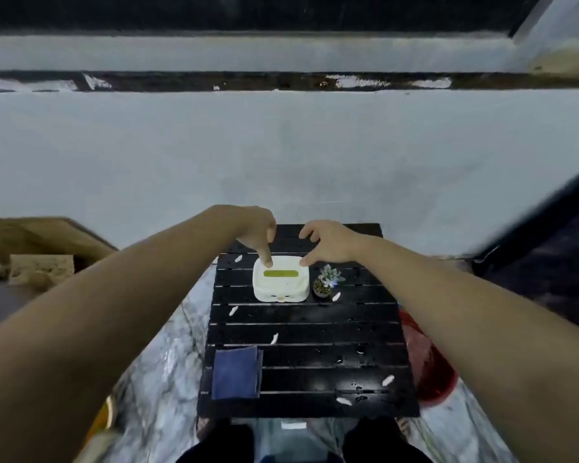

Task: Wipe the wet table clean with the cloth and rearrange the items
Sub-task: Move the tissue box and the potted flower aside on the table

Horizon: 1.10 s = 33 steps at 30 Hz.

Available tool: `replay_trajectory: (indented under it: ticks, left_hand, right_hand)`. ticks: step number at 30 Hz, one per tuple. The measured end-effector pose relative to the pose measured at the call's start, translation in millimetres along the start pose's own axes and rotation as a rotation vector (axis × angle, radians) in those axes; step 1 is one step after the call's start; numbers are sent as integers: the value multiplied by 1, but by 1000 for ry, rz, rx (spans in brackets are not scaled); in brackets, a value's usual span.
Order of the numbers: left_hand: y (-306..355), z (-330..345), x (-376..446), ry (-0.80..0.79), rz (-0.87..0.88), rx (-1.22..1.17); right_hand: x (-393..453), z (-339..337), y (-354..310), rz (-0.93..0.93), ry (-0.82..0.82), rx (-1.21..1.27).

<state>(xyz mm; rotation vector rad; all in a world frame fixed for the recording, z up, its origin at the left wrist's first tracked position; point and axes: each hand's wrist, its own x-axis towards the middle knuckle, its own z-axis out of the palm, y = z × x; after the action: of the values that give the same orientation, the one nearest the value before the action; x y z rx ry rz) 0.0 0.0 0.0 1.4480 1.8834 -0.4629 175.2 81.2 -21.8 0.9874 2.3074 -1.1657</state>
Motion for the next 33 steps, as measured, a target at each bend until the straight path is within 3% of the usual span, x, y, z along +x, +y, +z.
replay_trajectory:
  ticks: [5,10,16,23,28,33]
  left_hand:
    - [-17,80,50,-35,-14,15]
    - [-41,152,100,76,-32,-40]
    - [-70,233,156,325,-61,-239]
    - [-92,322,184,699,105,-572]
    - [-96,350,197,849,162,-642]
    - [-93,366,195,862,197,-679]
  right_hand:
    - [43,87,58,32,70,92]
    - [86,148,100,12,203,19]
    - [130,199,130,-85,421,236]
    - [163,250,154,-152,648,346]
    - [168,269,167,-239,694,382]
    - [172,271,184,-213,639,393]
